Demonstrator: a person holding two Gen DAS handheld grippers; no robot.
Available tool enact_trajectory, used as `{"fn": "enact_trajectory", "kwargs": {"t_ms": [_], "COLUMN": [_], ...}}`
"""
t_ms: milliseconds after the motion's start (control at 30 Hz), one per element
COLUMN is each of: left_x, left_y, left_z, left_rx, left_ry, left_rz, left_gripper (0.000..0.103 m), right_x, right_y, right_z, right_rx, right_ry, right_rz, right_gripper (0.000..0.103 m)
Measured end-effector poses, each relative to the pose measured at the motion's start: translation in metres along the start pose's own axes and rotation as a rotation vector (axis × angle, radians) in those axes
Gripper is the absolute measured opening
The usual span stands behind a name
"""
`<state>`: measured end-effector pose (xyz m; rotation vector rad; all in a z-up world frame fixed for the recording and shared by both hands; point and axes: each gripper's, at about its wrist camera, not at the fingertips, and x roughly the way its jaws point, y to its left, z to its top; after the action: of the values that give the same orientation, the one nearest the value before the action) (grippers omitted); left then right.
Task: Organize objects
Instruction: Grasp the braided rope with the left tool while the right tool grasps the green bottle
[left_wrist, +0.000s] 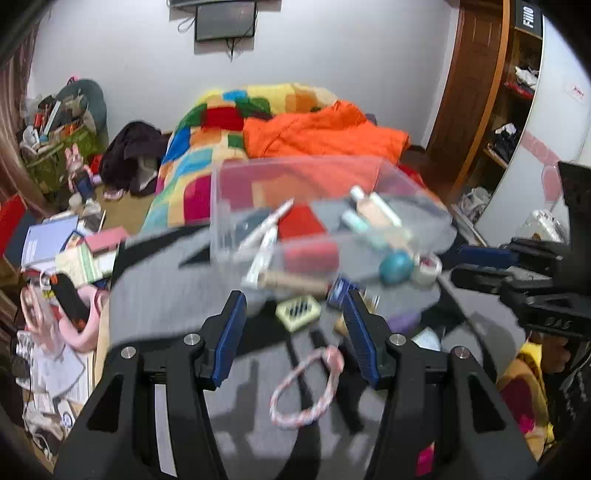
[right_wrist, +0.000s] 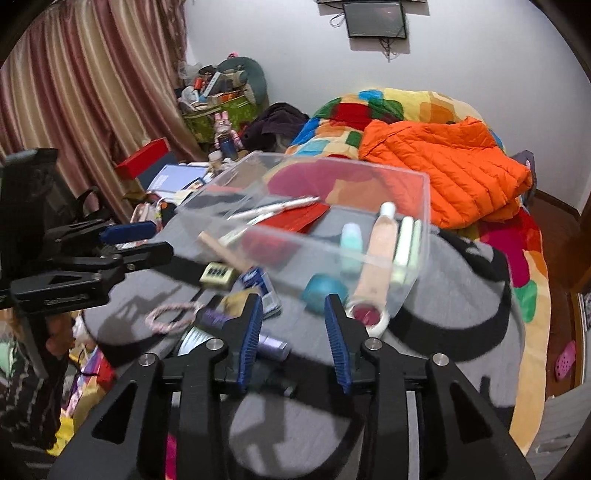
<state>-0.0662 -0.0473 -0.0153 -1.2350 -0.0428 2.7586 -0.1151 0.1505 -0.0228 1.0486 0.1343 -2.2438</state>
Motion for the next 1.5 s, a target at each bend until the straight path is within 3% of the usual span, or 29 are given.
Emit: {"fn": "enact_trajectory", "kwargs": {"t_ms": [233, 367, 500, 833, 1133, 1167, 1433, 1500], "left_x": [0.004, 0.013, 0.018, 0.04, 0.051, 0.05, 0.043, 0.04], "left_y": [-0.001, -0.002, -0.005, -0.005, -0.019, -0.019, -0.011, -0.007], "left_z": [-0.04, -0.054, -0.059, -0.049, -0.043, -0.044, -0.049, -0.051], "left_rx": [0.007, 0.013, 0.031, 0.031, 0.058, 0.057, 0.026, 0.012], "left_ry": [0.07, 0.108, 0.116, 0.149, 0.131, 0.121, 0.097, 0.098], "left_rz": [-0.011, -0.032, -0.021, -0.033, -0.025, -0.022, -0.007, -0.01], "left_gripper": [0.054, 0.055, 0.065, 0.067, 0.067, 0.065, 0.018, 0.011], "right_x": [0.002, 0.011, 0.024, 0.042, 0.029, 0.026, 0.001, -0.003], "right_y": [0.028, 0.046, 0.058, 0.065, 0.05, 0.048, 0.03, 0.027], "right_z": [-0.024, -0.035, -0.038, -0.044, -0.051, -0.051, -0.045, -0.043], "right_rx": [-0.034, -0.086, -0.134, -0.206, -0.156, -0.145, -0.072, -0.062], "right_ry": [0.027, 0.055, 0.083, 0.1, 0.082, 0.076, 0.007, -0.006], "right_rz": [0.061, 0.051, 0.019, -0.044, -0.018, -0.015, 0.006, 0.007], "right_gripper": [0.042, 0.051, 0.058, 0.058, 0.045, 0.044, 0.044, 0.044]}}
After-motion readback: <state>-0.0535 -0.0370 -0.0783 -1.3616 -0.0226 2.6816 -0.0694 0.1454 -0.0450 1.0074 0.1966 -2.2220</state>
